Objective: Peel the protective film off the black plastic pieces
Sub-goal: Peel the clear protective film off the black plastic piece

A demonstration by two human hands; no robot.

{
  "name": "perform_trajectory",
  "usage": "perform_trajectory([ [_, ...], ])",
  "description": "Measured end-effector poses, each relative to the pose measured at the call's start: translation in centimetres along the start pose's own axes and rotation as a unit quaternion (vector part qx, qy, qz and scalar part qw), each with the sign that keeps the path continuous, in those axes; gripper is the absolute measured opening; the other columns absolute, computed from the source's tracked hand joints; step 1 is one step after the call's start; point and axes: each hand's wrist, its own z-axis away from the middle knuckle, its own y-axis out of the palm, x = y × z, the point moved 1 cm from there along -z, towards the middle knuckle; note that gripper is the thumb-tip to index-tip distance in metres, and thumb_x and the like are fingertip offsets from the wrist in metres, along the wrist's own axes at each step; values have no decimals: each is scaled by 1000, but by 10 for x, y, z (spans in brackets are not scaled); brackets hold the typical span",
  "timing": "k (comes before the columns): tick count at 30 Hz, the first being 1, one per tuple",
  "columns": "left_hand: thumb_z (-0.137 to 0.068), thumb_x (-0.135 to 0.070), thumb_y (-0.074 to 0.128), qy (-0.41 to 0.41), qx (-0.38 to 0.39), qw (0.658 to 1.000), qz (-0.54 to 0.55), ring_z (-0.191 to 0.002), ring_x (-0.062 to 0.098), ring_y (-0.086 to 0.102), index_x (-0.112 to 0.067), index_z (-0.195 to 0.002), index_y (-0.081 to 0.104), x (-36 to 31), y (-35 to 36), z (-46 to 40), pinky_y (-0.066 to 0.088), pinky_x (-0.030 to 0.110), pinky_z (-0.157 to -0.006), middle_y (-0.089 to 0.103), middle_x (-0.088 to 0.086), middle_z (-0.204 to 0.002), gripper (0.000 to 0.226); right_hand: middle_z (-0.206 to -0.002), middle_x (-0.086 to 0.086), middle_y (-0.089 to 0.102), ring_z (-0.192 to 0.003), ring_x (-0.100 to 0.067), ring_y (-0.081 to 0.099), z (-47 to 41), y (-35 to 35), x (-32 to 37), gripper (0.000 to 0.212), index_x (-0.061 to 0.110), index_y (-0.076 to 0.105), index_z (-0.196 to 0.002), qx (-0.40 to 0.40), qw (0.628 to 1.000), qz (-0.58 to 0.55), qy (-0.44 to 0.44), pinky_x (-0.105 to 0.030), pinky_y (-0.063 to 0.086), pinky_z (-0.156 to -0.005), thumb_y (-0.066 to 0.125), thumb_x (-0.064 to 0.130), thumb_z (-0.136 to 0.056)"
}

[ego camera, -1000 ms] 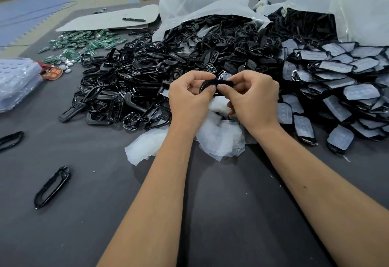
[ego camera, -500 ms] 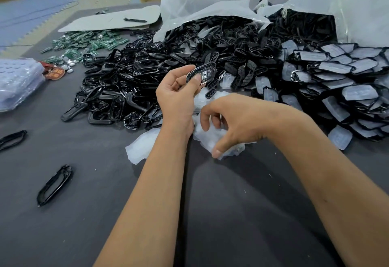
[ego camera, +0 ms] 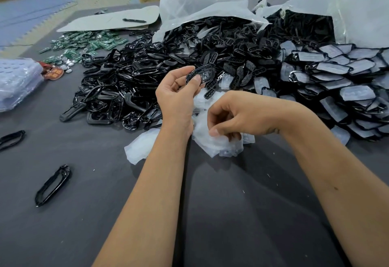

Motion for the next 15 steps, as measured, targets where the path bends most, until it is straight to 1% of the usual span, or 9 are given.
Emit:
perform_trajectory([
  [3, -89, 8, 73, -2, -5, 1000, -1, -68, 14, 57, -13, -94, 76, 0, 0, 0, 59, 30, -79, 55, -2, -72, 23, -67, 1, 71, -58, -8, 65, -1, -4, -1, 16, 19, 69, -85, -18, 999, 30, 0, -22, 52, -57, 67, 12, -99],
  [5, -89, 8, 73, 0, -8, 1000, -7, -66, 12, 59, -13, -95, 75, -1, 1, 1, 58, 27, -76, 56, 0, -75, 22, -67, 3, 70, -58, -7, 65, 0, -6, -4, 12, 17, 67, -90, -48, 999, 21, 6, -21, 51, -56, 64, 12, -101],
  [7, -89, 8, 73, 12, -5, 1000, -26, -64, 9, 61, -13, -95, 75, -1, 1, 2, 55, 22, -70, 58, -1, -74, 21, -65, 2, 67, -57, -10, 63, -1, -6, -7, 7, 11, 66, -95, -91, 995, -33, 1, -23, 51, -55, 64, 7, -100],
  [8, -88, 7, 73, 21, 1, 999, -39, -64, 7, 62, -13, -95, 75, -2, 1, 2, 54, 21, -69, 60, -3, -72, 22, -64, 1, 66, -56, -10, 60, -2, -6, -9, 6, 9, 66, -96, -120, 990, -76, -6, -22, 49, -54, 65, 4, -99],
  [10, -88, 7, 74, 38, 13, 997, -62, -64, 7, 62, -15, -94, 75, -2, 2, 4, 54, 21, -69, 62, -10, -67, 22, -64, 0, 64, -53, -9, 55, -2, -5, -13, 10, 7, 69, -100, -166, 973, -161, -19, -20, 45, -51, 66, -2, -97],
  [11, -88, 6, 74, 44, 15, 996, -72, -64, 8, 60, -15, -93, 75, -1, 2, 5, 54, 22, -69, 62, -12, -66, 23, -65, -1, 64, -53, -9, 54, -2, -5, -14, 15, 7, 70, -105, -175, 966, -189, -25, -21, 45, -50, 64, -4, -96],
  [12, -87, 6, 74, 50, 15, 995, -83, -67, 11, 58, -15, -93, 75, -1, 2, 6, 54, 24, -70, 62, -12, -68, 22, -67, -1, 64, -53, -9, 54, -1, -4, -15, 20, 7, 71, -109, -174, 962, -210, -33, -22, 47, -51, 63, -6, -96],
  [15, -87, 3, 76, 61, 14, 992, -111, -78, 20, 59, -15, -96, 75, 0, 2, 8, 59, 38, -78, 64, 4, -83, 20, -80, -6, 69, -66, -12, 64, 0, -3, -19, 30, 8, 73, -116, -173, 942, -282, -59, -28, 55, -57, 66, -10, -93],
])
